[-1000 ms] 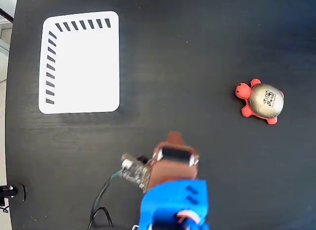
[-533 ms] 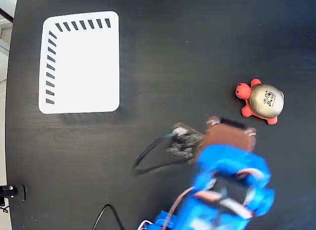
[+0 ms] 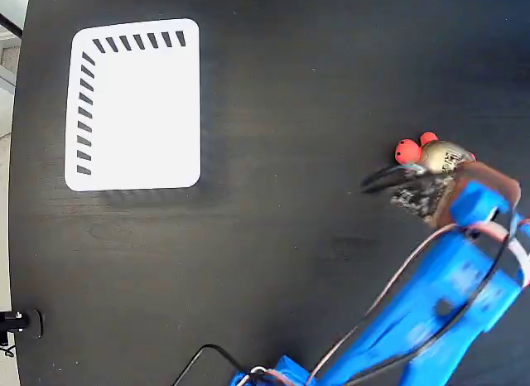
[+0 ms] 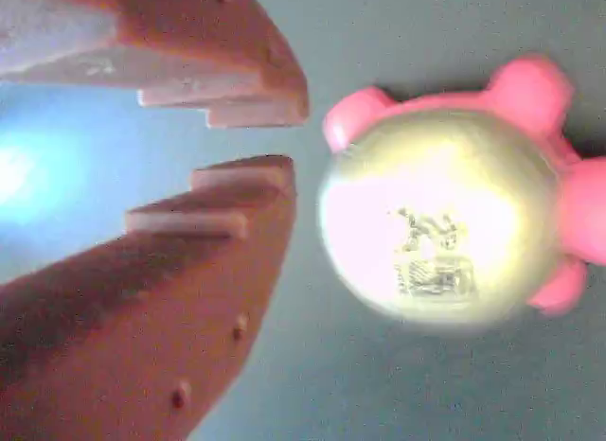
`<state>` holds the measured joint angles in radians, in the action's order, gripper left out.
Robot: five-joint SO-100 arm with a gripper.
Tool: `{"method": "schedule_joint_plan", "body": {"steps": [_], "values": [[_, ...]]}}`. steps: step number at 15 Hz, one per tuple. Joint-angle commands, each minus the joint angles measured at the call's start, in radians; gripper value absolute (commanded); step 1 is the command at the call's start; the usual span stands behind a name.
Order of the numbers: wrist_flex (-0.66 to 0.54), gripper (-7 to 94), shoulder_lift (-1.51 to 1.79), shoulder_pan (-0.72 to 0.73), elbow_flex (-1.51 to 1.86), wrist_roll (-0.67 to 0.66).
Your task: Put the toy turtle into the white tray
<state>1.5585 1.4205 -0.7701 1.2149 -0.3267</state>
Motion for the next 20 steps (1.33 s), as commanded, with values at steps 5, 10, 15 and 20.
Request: {"method": "schedule_joint_plan", "body": {"steps": [5, 10, 15, 20], "values": [[0.083, 39, -0.207, -0.028, -0.262, -0.064], [0.087, 56, -0.347, -0.041, -0.347, -0.095], [0.100, 56, -0.430, -0.054, -0.368, -0.101], [0.100, 56, -0.514, -0.055, -0.443, -0.098]]}}
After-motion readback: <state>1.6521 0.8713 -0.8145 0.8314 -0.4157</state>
